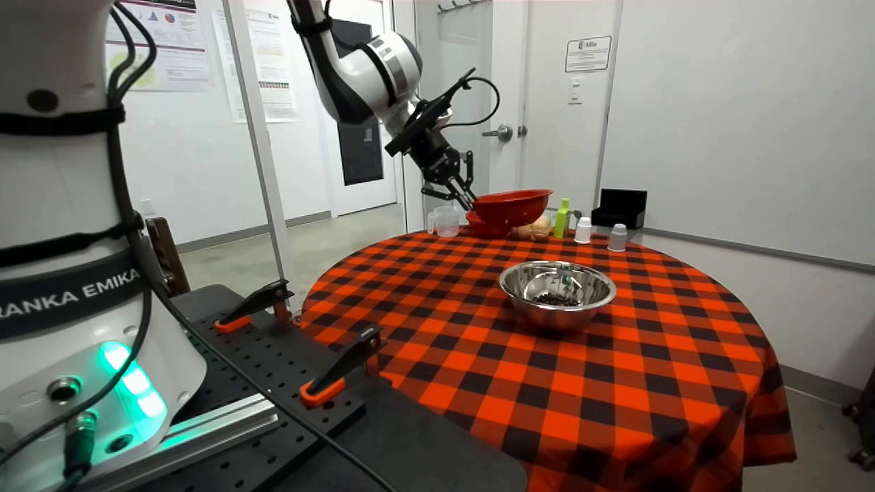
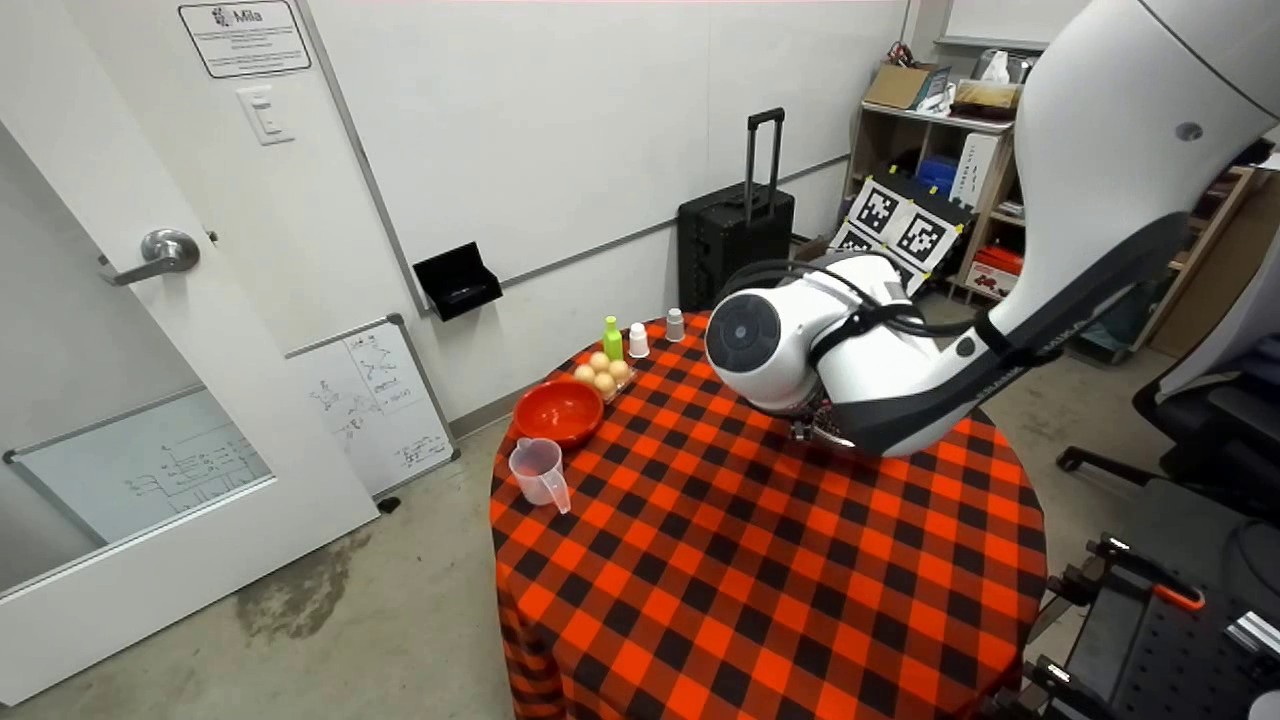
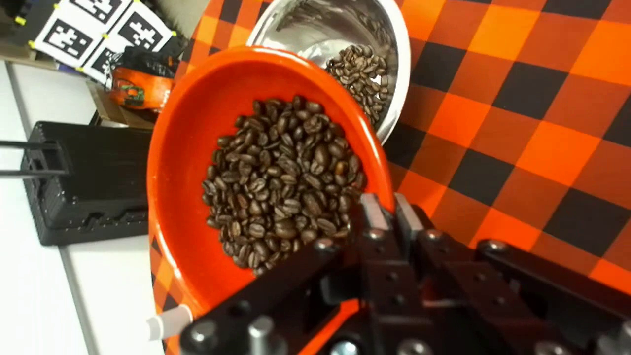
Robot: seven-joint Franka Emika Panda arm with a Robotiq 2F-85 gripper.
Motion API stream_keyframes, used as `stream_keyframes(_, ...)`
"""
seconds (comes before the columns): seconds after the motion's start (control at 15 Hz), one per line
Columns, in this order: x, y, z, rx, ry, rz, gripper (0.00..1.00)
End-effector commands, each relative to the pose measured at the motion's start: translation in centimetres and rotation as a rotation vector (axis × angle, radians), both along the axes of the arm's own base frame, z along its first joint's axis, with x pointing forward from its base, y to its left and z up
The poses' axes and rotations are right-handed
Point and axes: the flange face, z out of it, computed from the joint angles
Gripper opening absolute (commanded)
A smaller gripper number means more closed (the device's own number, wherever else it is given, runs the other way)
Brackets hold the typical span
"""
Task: Pour the beans in the red bowl into the metal bowl
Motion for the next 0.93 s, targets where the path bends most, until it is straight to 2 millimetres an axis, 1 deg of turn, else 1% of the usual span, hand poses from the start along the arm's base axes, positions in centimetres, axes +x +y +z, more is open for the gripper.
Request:
stream_keyframes(0.0, -2.0, 2.9, -2.6, -0.044, -0.039, 0.1, 0.02)
stream_keyframes(0.13, -3.3, 4.4, -4.4, -0.037, -0.048, 0.133, 0.02)
stream_keyframes(0.2, -3.8, 4.8, -5.4, -0.038, -0.052, 0.144, 0.02)
stream_keyframes(0.4, -4.9, 5.2, -9.1, -0.007, -0.03, 0.119, 0.02)
stream_keyframes(0.53, -5.6, 5.5, -10.9, 0.016, -0.006, 0.114, 0.02)
stream_keyframes(0.73, -6.1, 5.9, -12.3, 0.077, 0.031, 0.101, 0.02)
stream_keyframes(0.87, -6.2, 6.4, -12.6, 0.128, 0.046, 0.089, 0.02)
